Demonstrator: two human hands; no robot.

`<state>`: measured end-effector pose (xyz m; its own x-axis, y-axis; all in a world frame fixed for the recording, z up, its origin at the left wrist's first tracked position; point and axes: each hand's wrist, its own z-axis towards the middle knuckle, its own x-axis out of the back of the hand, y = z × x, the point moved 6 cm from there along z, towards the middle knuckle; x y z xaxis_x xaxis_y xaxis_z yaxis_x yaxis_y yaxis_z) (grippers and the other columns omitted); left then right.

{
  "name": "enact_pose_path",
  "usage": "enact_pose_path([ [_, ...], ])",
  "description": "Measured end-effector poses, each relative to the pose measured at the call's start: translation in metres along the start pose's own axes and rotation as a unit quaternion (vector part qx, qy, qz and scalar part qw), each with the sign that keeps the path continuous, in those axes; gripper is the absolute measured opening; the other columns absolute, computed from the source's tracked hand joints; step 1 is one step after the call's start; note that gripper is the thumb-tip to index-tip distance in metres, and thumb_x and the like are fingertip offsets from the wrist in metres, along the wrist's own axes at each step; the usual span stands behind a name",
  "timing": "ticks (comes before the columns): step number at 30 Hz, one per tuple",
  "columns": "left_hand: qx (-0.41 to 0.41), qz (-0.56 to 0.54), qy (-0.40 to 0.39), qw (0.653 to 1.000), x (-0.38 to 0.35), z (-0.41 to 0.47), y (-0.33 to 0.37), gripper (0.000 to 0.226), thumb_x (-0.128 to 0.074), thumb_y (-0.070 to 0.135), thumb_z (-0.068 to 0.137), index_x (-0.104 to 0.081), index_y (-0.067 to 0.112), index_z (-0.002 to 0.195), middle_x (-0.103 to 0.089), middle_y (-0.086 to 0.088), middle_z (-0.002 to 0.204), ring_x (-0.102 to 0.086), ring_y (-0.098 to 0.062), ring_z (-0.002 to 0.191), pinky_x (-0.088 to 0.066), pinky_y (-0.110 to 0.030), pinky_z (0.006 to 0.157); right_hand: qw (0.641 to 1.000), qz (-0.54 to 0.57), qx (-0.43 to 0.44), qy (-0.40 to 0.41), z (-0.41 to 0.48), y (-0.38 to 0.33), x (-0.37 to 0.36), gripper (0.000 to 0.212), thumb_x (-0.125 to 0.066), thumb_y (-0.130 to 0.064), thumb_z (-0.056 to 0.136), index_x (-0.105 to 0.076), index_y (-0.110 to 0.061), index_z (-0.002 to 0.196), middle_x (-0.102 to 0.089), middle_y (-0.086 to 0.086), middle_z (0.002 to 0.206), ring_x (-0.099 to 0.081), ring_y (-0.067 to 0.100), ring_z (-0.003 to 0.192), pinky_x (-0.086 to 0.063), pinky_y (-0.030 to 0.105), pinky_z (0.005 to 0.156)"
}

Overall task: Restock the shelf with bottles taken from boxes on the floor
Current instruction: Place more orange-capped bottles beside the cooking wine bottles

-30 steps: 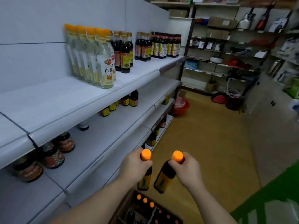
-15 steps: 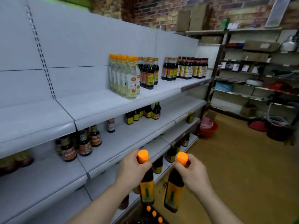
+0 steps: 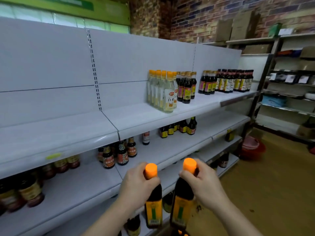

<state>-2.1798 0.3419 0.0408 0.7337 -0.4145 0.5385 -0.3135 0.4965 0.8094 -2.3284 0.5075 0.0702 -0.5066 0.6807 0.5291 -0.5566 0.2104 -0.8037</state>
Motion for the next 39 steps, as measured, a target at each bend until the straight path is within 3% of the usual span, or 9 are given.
enact_pose_path([
  [4, -0.002, -0.036, 0.022, 0.999, 0.036, -0.004, -0.007, 0.028, -0.071, 0.038, 0.07, -0.049, 0.022, 0.074, -0.05, -0.003, 0.064, -0.046, -0.014, 0.058, -0.038, -0.037, 0.058, 0.999, 0.012, 0.031, -0.032, 0.006, -0.034, -0.028, 0.038, -0.066, -0.046, 0.09, -0.04, -0.023, 0.073, -0.04, -0.001, 0.07, -0.039, 0.017, 0.063, -0.035, 0.044, 0.061],
  [7, 0.0, -0.034, 0.055, 0.998, 0.068, -0.007, -0.014, 0.029, -0.069, 0.045, 0.064, -0.051, 0.023, 0.072, -0.055, -0.005, 0.067, -0.055, -0.023, 0.063, -0.046, -0.046, 0.06, 0.997, 0.024, 0.052, -0.046, 0.008, -0.062, -0.049, 0.039, -0.068, -0.04, 0.091, -0.041, -0.017, 0.075, -0.038, -0.001, 0.068, -0.038, 0.016, 0.061, -0.034, 0.042, 0.06],
  [10, -0.006, -0.014, 0.089, 0.996, 0.104, -0.014, -0.019, 0.028, -0.068, 0.044, 0.063, -0.05, 0.024, 0.072, -0.057, -0.003, 0.068, -0.055, -0.021, 0.065, -0.047, -0.048, 0.062, 0.996, 0.033, 0.061, -0.057, 0.009, -0.087, -0.071, 0.04, -0.07, -0.036, 0.091, -0.044, -0.009, 0.08, -0.038, -0.001, 0.068, -0.038, 0.015, 0.06, -0.033, 0.04, 0.061],
  [14, 0.005, -0.024, 0.105, 0.994, 0.151, -0.024, -0.032, 0.029, -0.069, 0.043, 0.063, -0.055, 0.02, 0.074, -0.06, -0.004, 0.068, -0.058, -0.024, 0.066, -0.052, -0.051, 0.066, 0.994, 0.036, 0.081, -0.06, 0.009, -0.122, -0.101, 0.04, -0.071, -0.034, 0.091, -0.04, -0.015, 0.073, -0.036, -0.005, 0.063, -0.036, 0.014, 0.057, -0.032, 0.04, 0.06],
  [18, 0.002, -0.024, 0.129, 0.991, 0.203, -0.038, -0.042, 0.031, -0.067, 0.047, 0.06, -0.055, 0.022, 0.072, -0.059, -0.001, 0.065, -0.059, -0.024, 0.067, -0.051, -0.05, 0.066, 0.993, 0.035, 0.092, -0.064, 0.005, -0.157, -0.132, 0.04, -0.071, -0.034, 0.092, -0.04, -0.02, 0.071, -0.037, -0.009, 0.059, -0.034, 0.009, 0.053, -0.03, 0.036, 0.059],
  [23, -0.011, -0.015, 0.14, 0.99, 0.269, -0.057, -0.053, 0.036, -0.062, 0.056, 0.057, -0.051, 0.023, 0.07, -0.051, 0.005, 0.059, -0.048, -0.016, 0.058, -0.046, -0.048, 0.06, 0.989, 0.043, 0.117, -0.075, -0.004, -0.21, -0.169, 0.034, -0.073, -0.03, 0.09, -0.048, -0.013, 0.074, -0.042, -0.005, 0.06, -0.042, 0.014, 0.057, -0.032, 0.038, 0.061],
  [26, -0.017, -0.016, 0.145, 0.989, 0.307, -0.067, -0.063, 0.031, -0.063, 0.055, 0.059, -0.051, 0.029, 0.068, -0.049, 0.008, 0.058, -0.043, -0.013, 0.056, -0.037, -0.038, 0.056, 0.986, 0.065, 0.123, -0.096, -0.013, -0.242, -0.192, 0.038, -0.072, -0.026, 0.091, -0.043, -0.009, 0.073, -0.039, -0.002, 0.061, -0.04, 0.02, 0.058, -0.031, 0.04, 0.062],
  [30, -0.02, -0.034, 0.162, 0.986, 0.353, -0.08, -0.077, 0.035, -0.069, 0.044, 0.065, -0.049, 0.015, 0.071, -0.05, -0.008, 0.065, -0.041, -0.015, 0.056, -0.037, -0.044, 0.055, 0.981, 0.076, 0.137, -0.112, -0.019, -0.28, -0.22, 0.035, -0.071, -0.018, 0.092, -0.044, -0.006, 0.072, -0.036, -0.009, 0.058, -0.035, 0.012, 0.055, -0.028, 0.037, 0.061],
  [39, -0.024, -0.024, 0.215, 0.976, 0.438, -0.097, -0.091, 0.037, -0.075, 0.034, 0.07, -0.051, 0.006, 0.073, -0.05, -0.013, 0.067, -0.043, -0.013, 0.056, -0.036, -0.036, 0.054, 0.972, 0.104, 0.159, -0.141, -0.019, -0.356, -0.267, 0.029, -0.073, -0.019, 0.089, -0.051, -0.006, 0.076, -0.041, -0.011, 0.055, -0.041, 0.011, 0.05, -0.034, 0.028, 0.054],
])
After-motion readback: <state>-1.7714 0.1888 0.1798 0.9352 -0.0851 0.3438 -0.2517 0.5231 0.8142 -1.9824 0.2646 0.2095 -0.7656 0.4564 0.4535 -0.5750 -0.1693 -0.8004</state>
